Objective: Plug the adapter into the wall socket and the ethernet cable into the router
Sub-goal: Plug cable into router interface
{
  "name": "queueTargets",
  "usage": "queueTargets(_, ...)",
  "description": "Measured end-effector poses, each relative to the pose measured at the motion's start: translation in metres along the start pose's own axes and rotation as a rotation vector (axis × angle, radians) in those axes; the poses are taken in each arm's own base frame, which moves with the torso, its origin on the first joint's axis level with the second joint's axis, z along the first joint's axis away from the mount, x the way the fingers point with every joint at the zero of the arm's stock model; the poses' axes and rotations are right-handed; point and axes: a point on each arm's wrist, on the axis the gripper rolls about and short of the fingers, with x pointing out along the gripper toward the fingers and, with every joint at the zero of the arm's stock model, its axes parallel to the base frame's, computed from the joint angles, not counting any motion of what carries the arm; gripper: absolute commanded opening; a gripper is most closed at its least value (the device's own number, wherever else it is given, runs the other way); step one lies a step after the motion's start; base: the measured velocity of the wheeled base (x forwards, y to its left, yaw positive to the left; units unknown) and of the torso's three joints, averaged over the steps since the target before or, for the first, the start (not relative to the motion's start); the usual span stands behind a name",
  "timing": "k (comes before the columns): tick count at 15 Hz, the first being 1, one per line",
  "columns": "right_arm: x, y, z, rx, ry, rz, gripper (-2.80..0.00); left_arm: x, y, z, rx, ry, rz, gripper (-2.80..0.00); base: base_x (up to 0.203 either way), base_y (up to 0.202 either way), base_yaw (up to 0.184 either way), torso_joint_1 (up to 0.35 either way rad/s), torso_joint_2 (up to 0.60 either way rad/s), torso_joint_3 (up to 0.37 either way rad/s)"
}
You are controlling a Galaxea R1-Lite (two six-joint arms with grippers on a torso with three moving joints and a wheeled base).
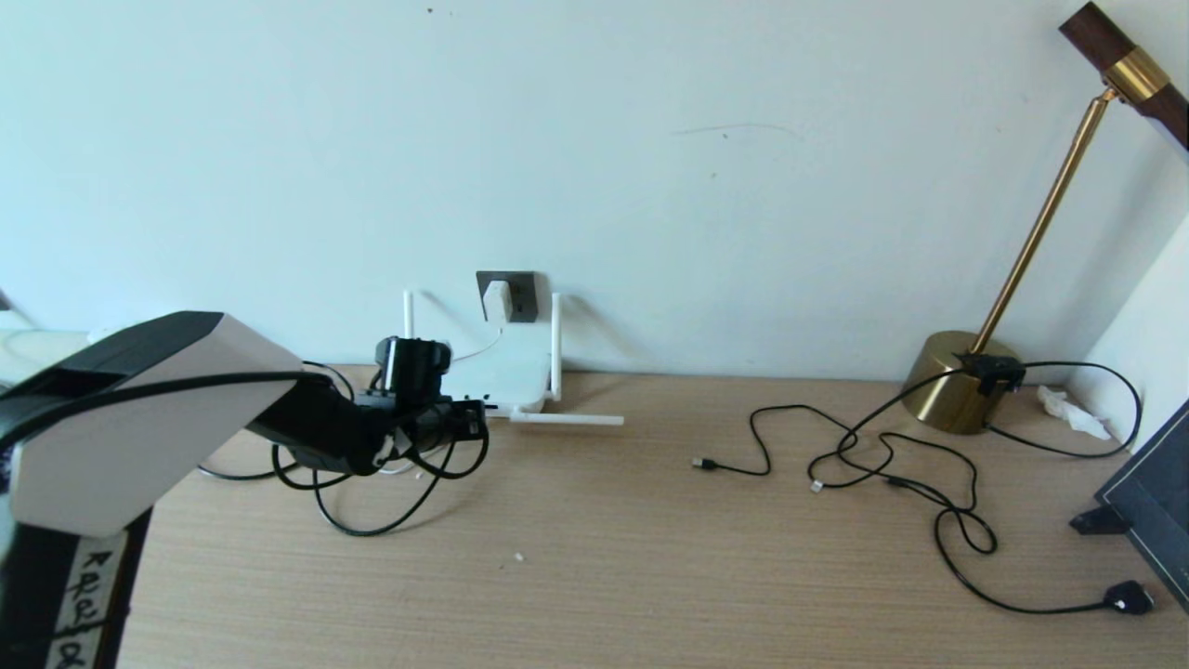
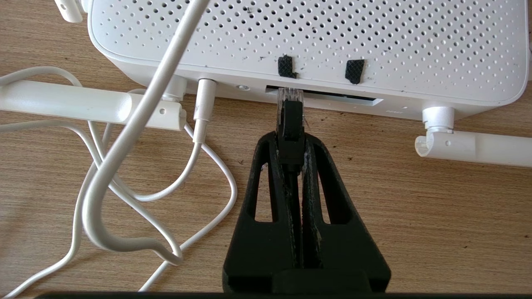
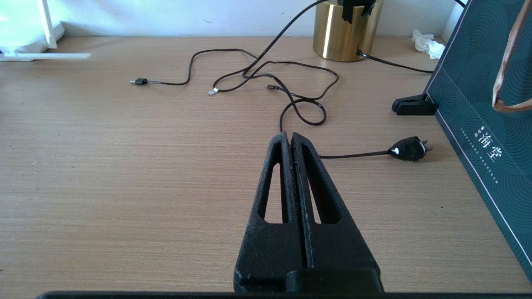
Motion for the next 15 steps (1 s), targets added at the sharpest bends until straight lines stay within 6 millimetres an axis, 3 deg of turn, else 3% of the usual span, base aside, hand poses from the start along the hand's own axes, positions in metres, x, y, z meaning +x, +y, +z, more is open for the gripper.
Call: queueTargets(15,0.0000,0.0000,0.0000,0.000,0.000,-0.001,-2.80,0.0005,-0.0002,0.0012,0.000,-0.001,0.000,-2.80,0.000,0.000,0.000,0.000,0.00,0.000)
